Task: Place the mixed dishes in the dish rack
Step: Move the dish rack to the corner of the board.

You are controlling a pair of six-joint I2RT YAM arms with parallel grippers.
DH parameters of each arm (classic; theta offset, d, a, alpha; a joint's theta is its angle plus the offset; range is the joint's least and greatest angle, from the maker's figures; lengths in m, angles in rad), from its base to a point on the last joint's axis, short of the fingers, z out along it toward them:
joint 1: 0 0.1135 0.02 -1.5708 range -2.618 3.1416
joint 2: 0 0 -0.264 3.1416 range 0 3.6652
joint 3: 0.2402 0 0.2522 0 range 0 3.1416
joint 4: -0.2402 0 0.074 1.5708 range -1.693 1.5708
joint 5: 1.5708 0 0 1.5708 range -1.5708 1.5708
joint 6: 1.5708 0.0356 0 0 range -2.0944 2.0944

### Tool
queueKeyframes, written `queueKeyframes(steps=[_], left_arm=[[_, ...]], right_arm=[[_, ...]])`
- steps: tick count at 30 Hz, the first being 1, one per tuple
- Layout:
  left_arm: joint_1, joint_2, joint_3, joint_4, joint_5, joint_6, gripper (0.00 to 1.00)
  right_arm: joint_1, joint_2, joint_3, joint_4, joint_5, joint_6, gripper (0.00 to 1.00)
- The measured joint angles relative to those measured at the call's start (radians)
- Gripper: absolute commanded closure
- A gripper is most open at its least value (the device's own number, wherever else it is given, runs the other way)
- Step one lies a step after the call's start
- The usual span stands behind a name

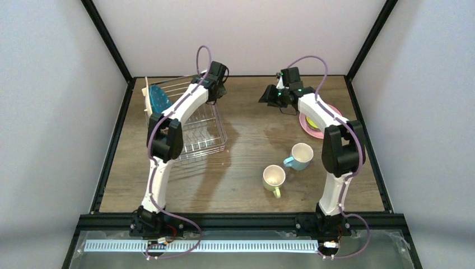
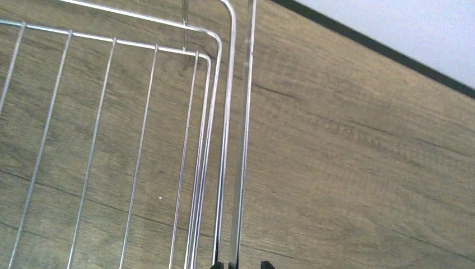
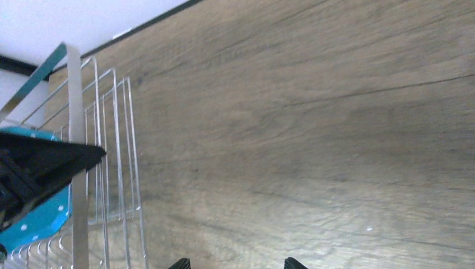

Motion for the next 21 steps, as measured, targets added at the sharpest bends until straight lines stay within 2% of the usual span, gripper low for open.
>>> queueKeyframes(steps=[6, 10, 21], left_arm=[[-0.001, 0.045, 0.031, -0.022, 0.014, 0.014, 0.88], [0.0, 0.048, 0.034, -0.032, 0.015, 0.031, 0.95], [-0.002, 0.08, 0.101, -0.081, 0.024, 0.081, 0.97]], right_arm=[[-0.069, -0.017, 0.005, -0.001, 0.034, 0.006, 0.04], [-0.095, -0.032, 0.005, -0.002, 0.058, 0.008, 0.04], [-0.139, -0.081, -0.006, -0.029, 0.116, 0.006, 0.04]])
